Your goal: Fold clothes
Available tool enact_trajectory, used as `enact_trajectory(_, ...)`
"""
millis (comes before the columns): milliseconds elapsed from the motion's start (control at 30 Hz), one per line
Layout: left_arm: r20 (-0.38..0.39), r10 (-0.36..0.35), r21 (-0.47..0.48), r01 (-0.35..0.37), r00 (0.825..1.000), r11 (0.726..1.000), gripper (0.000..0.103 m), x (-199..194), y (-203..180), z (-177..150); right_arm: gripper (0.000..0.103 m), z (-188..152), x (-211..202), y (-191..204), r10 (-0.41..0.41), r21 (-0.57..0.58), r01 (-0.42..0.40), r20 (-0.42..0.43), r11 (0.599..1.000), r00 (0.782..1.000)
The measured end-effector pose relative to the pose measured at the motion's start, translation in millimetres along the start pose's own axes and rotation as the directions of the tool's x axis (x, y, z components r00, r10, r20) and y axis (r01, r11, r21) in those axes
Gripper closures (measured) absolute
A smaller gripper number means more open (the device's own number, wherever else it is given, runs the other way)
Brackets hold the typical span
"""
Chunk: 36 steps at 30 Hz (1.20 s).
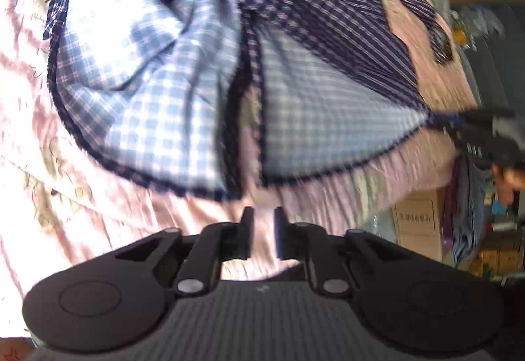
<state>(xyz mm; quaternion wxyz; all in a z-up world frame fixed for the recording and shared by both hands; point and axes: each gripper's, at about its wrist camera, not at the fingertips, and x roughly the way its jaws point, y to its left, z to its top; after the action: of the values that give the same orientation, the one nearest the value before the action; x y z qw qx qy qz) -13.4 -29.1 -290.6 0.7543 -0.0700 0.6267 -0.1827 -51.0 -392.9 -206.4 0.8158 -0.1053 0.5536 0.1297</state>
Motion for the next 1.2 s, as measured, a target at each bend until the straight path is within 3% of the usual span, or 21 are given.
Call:
enact_trajectory(67, 0.056, 0.046, -0.028, -0.044, 0.997, 0.999, 0.061, -14, 8, -5, 0.069, 4, -15, 2, -0.062, 0.005, 0.062, 0.047, 0.998, 0.997)
enact_trajectory(167, 0.138, 0.116, -0.076, -0.107, 0.984, 0.991, 0.048, -34, 20, -11, 0.069, 13, -43, 17, -0.128, -0.017, 0.133, 0.168, 0.991, 0.977)
enact_trajectory(233, 0.185, 0.16, -0.121, -0.139, 0.97, 0.983, 0.046, -45, 31, -12, 0.068, 25, -53, 42, -0.082, -0.052, 0.097, 0.239, 0.994, 0.967)
enact_trajectory(300, 0.21, 0.182, -0.205, -0.138, 0.961, 0.969, 0.044, -42, 48, 7, 0.068, 38, -54, 79, 0.001, -0.131, 0.038, 0.282, 0.991, 0.959)
enact_trajectory(367, 0.228, 0.197, -0.216, -0.148, 0.953, 0.965, 0.037, -33, 52, 27, 0.066, 46, -47, 123, 0.101, -0.229, -0.032, 0.296, 0.973, 0.95)
enact_trajectory(433, 0.215, 0.218, -0.185, -0.179, 0.952, 0.966, 0.037, -16, 47, 44, 0.054, 51, -35, 170, 0.2, -0.337, -0.093, 0.299, 0.937, 0.933)
enact_trajectory(500, 0.183, 0.275, -0.162, -0.247, 0.944, 0.956, 0.047, 1, 40, 55, 0.046, 51, -17, 216, 0.271, -0.452, -0.125, 0.274, 0.883, 0.923)
enact_trajectory(533, 0.163, 0.304, -0.168, -0.277, 0.939, 0.946, 0.076, 7, 38, 57, 0.045, 51, -7, 233, 0.278, -0.49, -0.124, 0.254, 0.863, 0.926)
enact_trajectory(567, 0.152, 0.326, -0.179, -0.299, 0.933, 0.937, 0.099, 9, 37, 58, 0.048, 50, 4, 249, 0.28, -0.526, -0.121, 0.234, 0.842, 0.931)
enact_trajectory(600, 0.158, 0.34, -0.201, -0.307, 0.927, 0.93, 0.102, 5, 37, 55, 0.053, 50, 14, 266, 0.281, -0.56, -0.119, 0.213, 0.82, 0.936)
enact_trajectory(633, 0.167, 0.348, -0.219, -0.31, 0.922, 0.925, 0.102, -1, 36, 50, 0.069, 51, 23, 272, 0.276, -0.571, -0.129, 0.177, 0.811, 0.945)
enact_trajectory(667, 0.183, 0.347, -0.232, -0.303, 0.92, 0.924, 0.102, -10, 35, 41, 0.1, 52, 29, 270, 0.271, -0.564, -0.154, 0.13, 0.811, 0.954)
enact_trajectory(767, 0.184, 0.313, -0.272, -0.258, 0.932, 0.927, 0.102, -30, 35, 1, 0.1, 42, 19, 248, 0.293, -0.54, -0.2, 0.09, 0.817, 0.952)
enact_trajectory(900, 0.126, 0.233, -0.236, -0.198, 0.964, 0.951, 0.1, -14, 28, -43, 0.099, 16, 4, 223, 0.281, -0.548, -0.204, 0.061, 0.812, 0.958)
enact_trajectory(1000, 0.142, 0.267, -0.207, -0.235, 0.953, 0.95, 0.088, -18, 26, -54, 0.087, 7, -8, 198, 0.26, -0.49, -0.202, 0.053, 0.848, 0.964)
enact_trajectory(1067, 0.202, 0.289, -0.184, -0.254, 0.936, 0.95, 0.073, -33, 26, -53, 0.065, 5, -28, 172, 0.245, -0.423, -0.178, 0.108, 0.888, 0.964)
enact_trajectory(1100, 0.24, 0.302, -0.179, -0.263, 0.923, 0.948, 0.067, -40, 27, -46, 0.064, 4, -39, 159, 0.216, -0.39, -0.14, 0.158, 0.91, 0.964)
enact_trajectory(1133, 0.274, 0.316, -0.182, -0.274, 0.908, 0.945, 0.054, -44, 29, -35, 0.06, 3, -50, 145, 0.18, -0.354, -0.096, 0.211, 0.93, 0.961)
enact_trajectory(1167, 0.308, 0.33, -0.185, -0.284, 0.892, 0.941, 0.045, -48, 31, -25, 0.052, 4, -53, 135, 0.108, -0.332, -0.019, 0.252, 0.943, 0.962)
enact_trajectory(1200, 0.333, 0.333, -0.185, -0.285, 0.882, 0.94, 0.043, -49, 33, -12, 0.051, 5, -54, 125, 0.028, -0.31, 0.066, 0.289, 0.948, 0.957)
